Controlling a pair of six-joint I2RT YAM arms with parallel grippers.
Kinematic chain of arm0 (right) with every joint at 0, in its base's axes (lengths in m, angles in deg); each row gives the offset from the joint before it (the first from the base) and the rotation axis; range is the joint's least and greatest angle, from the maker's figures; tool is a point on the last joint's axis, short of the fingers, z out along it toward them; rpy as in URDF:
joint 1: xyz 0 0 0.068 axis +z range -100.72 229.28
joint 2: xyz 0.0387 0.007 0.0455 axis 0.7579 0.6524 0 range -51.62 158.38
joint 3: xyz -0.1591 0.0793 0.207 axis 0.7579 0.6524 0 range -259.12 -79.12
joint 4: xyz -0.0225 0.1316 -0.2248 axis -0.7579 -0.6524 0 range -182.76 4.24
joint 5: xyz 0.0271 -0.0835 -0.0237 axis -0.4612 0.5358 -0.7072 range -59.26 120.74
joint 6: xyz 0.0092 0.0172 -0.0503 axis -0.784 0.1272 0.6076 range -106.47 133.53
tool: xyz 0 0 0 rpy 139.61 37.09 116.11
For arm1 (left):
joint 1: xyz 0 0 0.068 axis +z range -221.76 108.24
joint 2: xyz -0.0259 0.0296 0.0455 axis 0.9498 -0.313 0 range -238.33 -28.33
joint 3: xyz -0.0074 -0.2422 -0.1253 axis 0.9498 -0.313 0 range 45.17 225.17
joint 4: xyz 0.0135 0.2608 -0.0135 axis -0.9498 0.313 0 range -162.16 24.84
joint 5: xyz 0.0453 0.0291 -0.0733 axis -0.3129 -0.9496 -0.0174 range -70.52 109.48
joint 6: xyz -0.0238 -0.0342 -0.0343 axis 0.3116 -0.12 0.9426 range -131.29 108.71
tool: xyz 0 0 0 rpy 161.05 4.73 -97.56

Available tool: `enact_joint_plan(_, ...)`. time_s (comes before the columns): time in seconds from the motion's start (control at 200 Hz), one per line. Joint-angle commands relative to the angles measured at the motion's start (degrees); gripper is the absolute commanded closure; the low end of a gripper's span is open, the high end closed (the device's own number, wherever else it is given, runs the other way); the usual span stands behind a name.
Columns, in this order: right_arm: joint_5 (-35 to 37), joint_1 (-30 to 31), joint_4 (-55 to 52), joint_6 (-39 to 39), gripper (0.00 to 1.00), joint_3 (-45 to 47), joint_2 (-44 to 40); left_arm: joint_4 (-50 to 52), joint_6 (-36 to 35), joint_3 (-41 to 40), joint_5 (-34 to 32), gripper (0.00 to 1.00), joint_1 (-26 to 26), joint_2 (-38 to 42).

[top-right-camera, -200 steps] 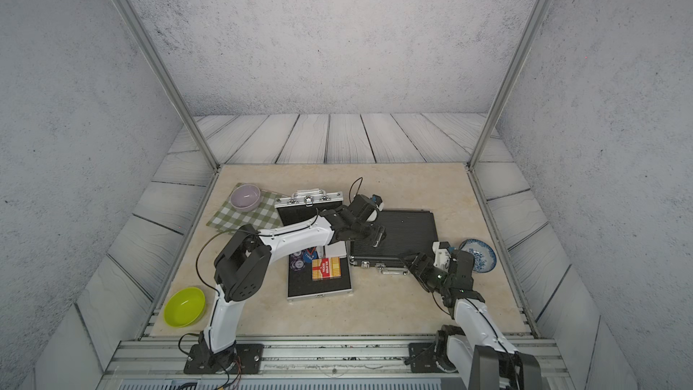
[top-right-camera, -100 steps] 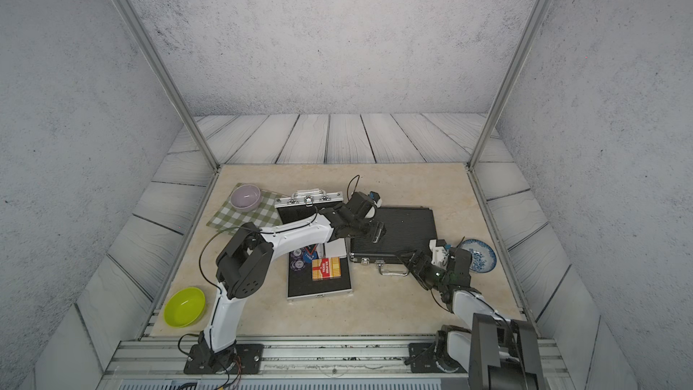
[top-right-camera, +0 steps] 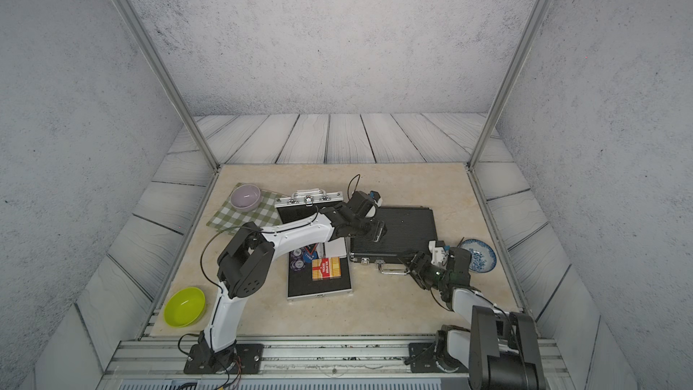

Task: Open the poker set cases
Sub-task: Pick up the poker set case from the center of the board.

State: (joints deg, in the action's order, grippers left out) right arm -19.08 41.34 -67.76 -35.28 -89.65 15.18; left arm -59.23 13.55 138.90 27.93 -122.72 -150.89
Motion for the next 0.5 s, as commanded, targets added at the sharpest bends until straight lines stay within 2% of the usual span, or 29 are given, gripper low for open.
enact_joint_plan(0.0, -4.72, 0.39, 2.36, -1.82, 0.28, -1.09, -3.52, 5.79, 1.09, -1.45, 2.12, 0.34, -0.08, -4.61)
enact_joint_plan(0.245, -2.30, 0.39, 8.23, -10.29, 0.35, 2.49, -0.34, 5.69, 1.77, -1.71, 2.19, 0.34, -0.05, -4.44)
enact_joint_plan(0.495, -0.51, 0.47, 2.77, -8.41, 0.34, 1.80, 0.79, 5.40, 2.48, -2.22, 2.36, 0.34, -0.04, -4.27)
